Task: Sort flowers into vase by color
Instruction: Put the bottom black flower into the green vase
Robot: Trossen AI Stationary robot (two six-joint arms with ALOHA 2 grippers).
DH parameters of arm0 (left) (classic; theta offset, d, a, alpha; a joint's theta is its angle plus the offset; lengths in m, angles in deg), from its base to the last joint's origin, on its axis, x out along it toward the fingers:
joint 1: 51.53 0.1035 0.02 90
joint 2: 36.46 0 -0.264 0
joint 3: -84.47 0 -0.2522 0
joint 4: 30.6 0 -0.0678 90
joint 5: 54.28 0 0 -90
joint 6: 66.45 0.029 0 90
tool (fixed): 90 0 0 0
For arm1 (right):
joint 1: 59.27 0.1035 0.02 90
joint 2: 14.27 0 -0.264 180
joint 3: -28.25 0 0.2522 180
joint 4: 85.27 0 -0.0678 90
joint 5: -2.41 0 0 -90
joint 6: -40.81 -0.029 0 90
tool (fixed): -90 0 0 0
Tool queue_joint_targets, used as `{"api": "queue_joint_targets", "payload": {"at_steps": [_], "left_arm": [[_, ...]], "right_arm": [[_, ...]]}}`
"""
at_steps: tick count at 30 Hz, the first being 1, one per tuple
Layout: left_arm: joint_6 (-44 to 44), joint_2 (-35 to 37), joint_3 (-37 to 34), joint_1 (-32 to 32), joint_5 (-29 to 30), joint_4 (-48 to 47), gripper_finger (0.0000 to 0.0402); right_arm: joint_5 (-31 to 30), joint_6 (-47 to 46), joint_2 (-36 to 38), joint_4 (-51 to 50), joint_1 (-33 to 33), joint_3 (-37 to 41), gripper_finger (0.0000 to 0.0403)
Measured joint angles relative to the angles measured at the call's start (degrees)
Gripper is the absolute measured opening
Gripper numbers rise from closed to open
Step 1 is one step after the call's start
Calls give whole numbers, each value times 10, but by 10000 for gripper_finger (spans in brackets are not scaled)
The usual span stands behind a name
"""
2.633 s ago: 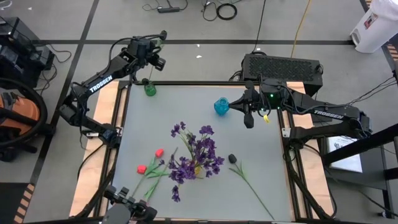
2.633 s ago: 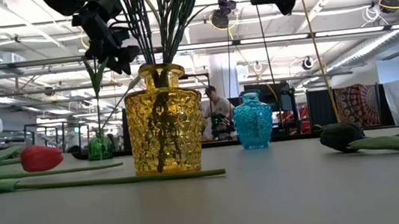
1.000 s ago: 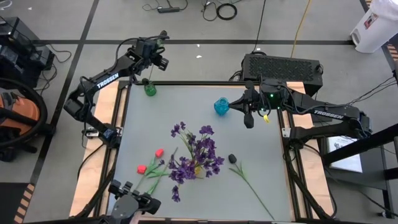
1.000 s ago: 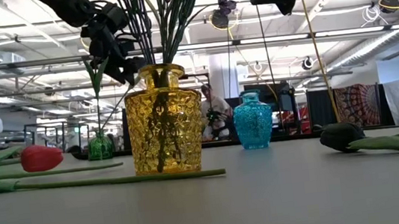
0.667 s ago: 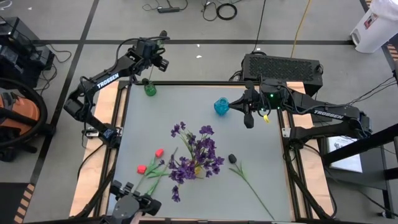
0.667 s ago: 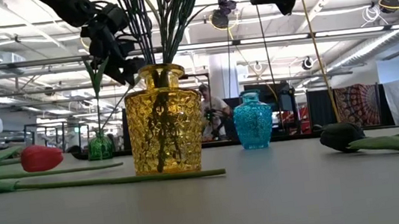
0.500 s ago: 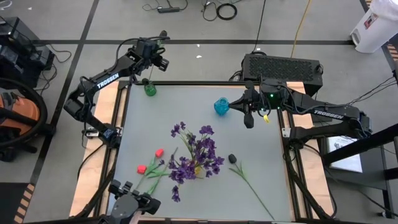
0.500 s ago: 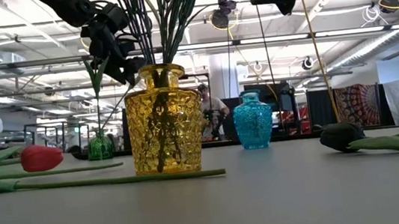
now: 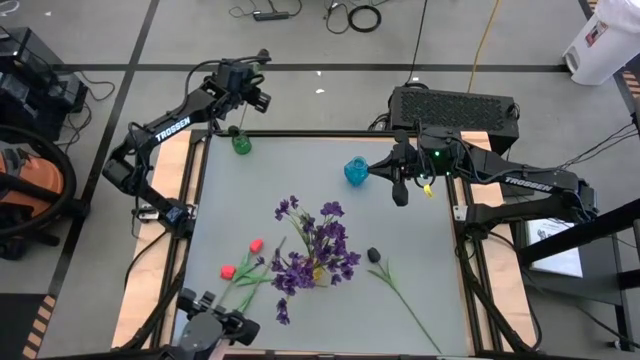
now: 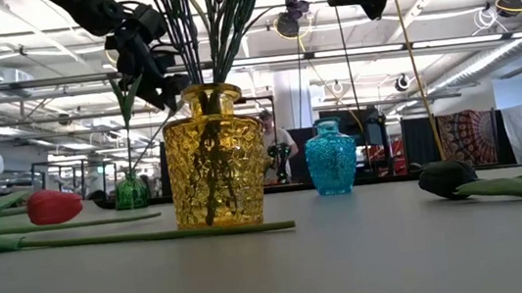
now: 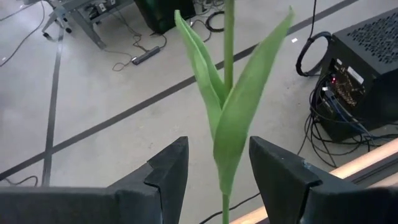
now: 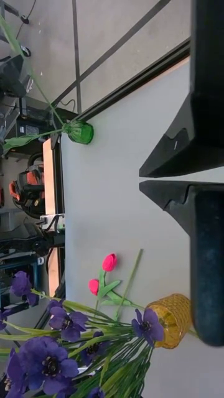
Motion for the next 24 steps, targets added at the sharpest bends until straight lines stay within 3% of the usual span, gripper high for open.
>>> {"api": "queue_joint_targets", "payload": {"at_steps": [24], "left_arm": [[5,-26,1,-4,6,6,177]], "right_arm": [[0,0,0,0,0,0,13]]}}
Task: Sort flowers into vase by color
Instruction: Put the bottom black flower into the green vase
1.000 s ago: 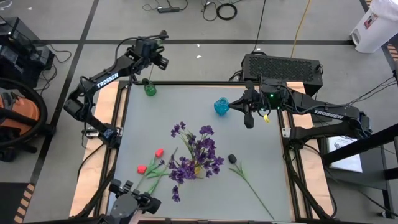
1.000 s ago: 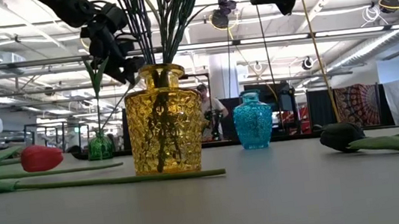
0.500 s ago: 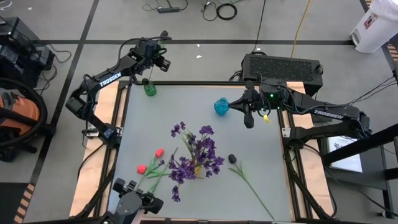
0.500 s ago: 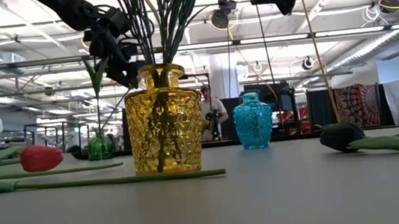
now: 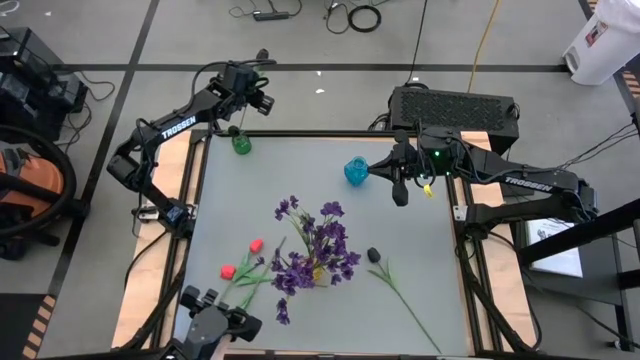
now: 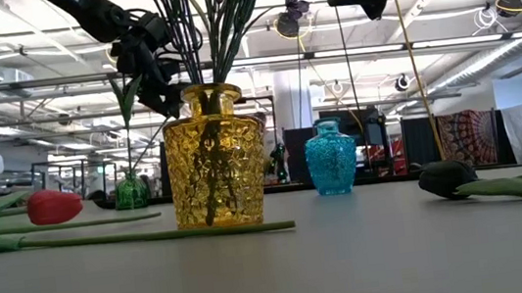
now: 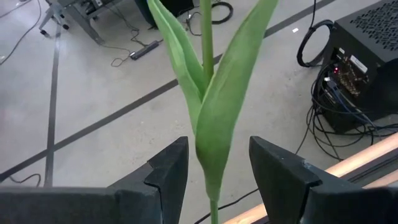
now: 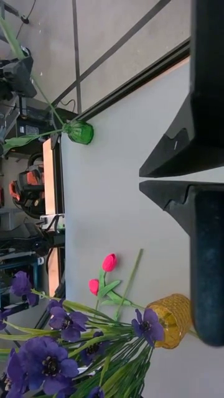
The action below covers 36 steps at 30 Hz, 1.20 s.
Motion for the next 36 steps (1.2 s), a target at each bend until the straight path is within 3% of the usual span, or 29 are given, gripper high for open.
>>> {"api": "queue_joint_targets", "payload": {"at_steps": [11,27,36], "left_arm": [[0,0,0,0,17,-1,172],[0,0,0,0,14,-1,15],[0,0,0,0,13,-1,14]], "right_arm": [[0,0,0,0,0,0,13],[0,0,0,0,0,0,13],[0,0,0,0,0,0,13]]}}
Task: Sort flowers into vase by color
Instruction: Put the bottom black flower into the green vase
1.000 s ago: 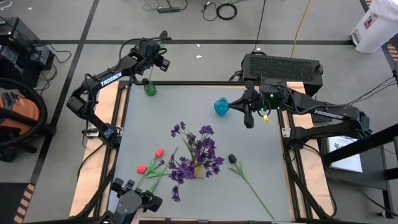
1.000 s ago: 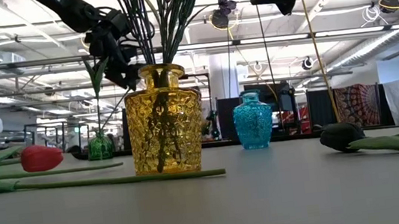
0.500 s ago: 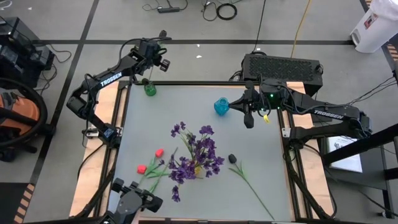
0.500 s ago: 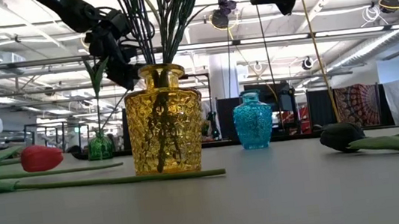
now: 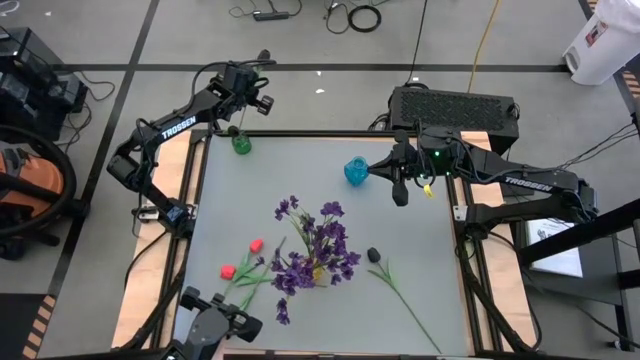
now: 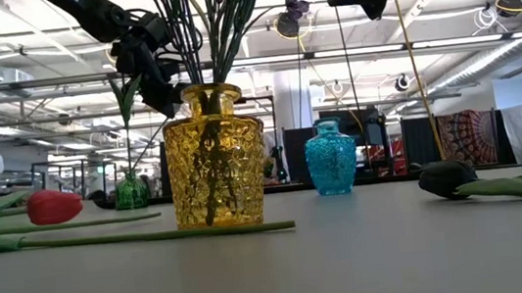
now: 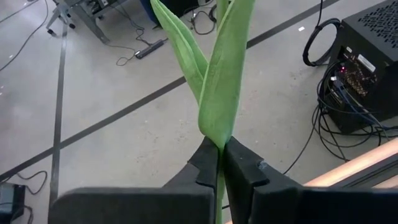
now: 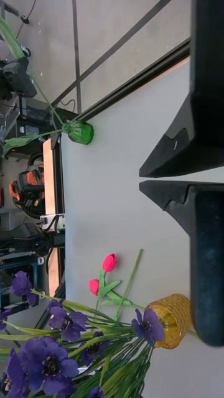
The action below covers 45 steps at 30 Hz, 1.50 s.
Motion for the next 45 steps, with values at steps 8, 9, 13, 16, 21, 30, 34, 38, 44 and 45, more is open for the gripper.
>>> {"api": "queue_joint_targets", "payload": {"at_steps": [8,9,13,16,21,30,34,38,44,45], "left_arm": [[-2,2,0,-9,0,0,14],[-3,2,0,-11,0,-1,14],[-4,2,0,-12,-1,0,14],[-5,2,0,-11,-1,0,14],[-6,12,0,-12,-1,-1,15],[-19,57,0,-14,-1,-4,15],[-19,72,0,-14,-1,-11,15],[-18,84,0,-14,1,-22,15],[-19,109,0,-14,1,-31,15],[-19,113,0,-14,0,-33,15]], "right_arm": [[0,0,0,0,0,0,13],[0,0,0,0,0,0,13],[0,0,0,0,0,0,13],[0,0,0,0,0,0,13],[0,0,0,0,0,0,13],[0,0,0,0,0,0,13],[0,0,0,0,0,0,13],[0,0,0,0,0,0,13],[0,0,0,0,0,0,13],[0,0,0,0,0,0,13]]}}
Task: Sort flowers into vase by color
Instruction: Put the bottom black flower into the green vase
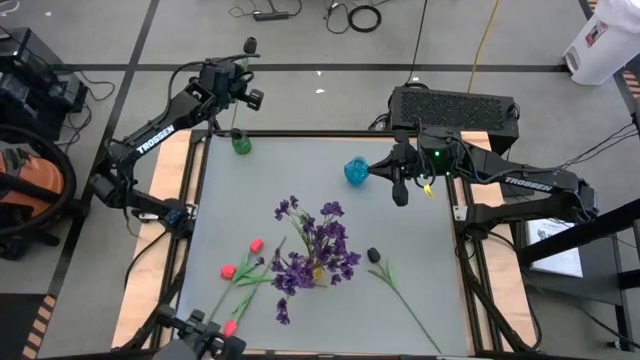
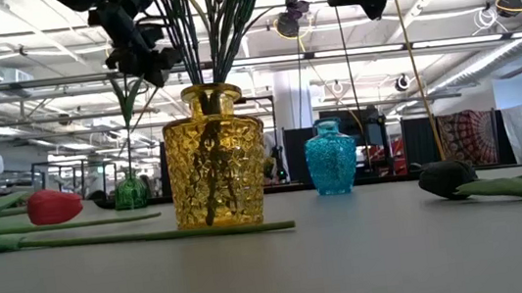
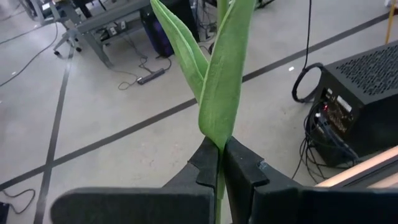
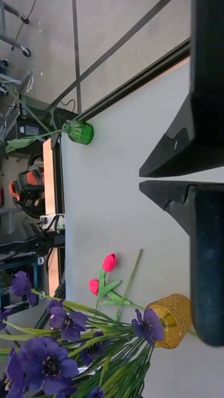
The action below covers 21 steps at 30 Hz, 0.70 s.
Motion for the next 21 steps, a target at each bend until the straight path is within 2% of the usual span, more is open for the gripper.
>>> {"api": "queue_joint_targets", "payload": {"at_steps": [6,9,21], "left_arm": [[0,30,-11,-1,-25,11,15],[2,60,-44,-1,-46,23,15],[17,241,-194,-2,-56,118,15]], "right_arm": [[0,0,0,0,0,0,13],[0,0,0,0,0,0,13],[0,0,0,0,0,0,13]]}}
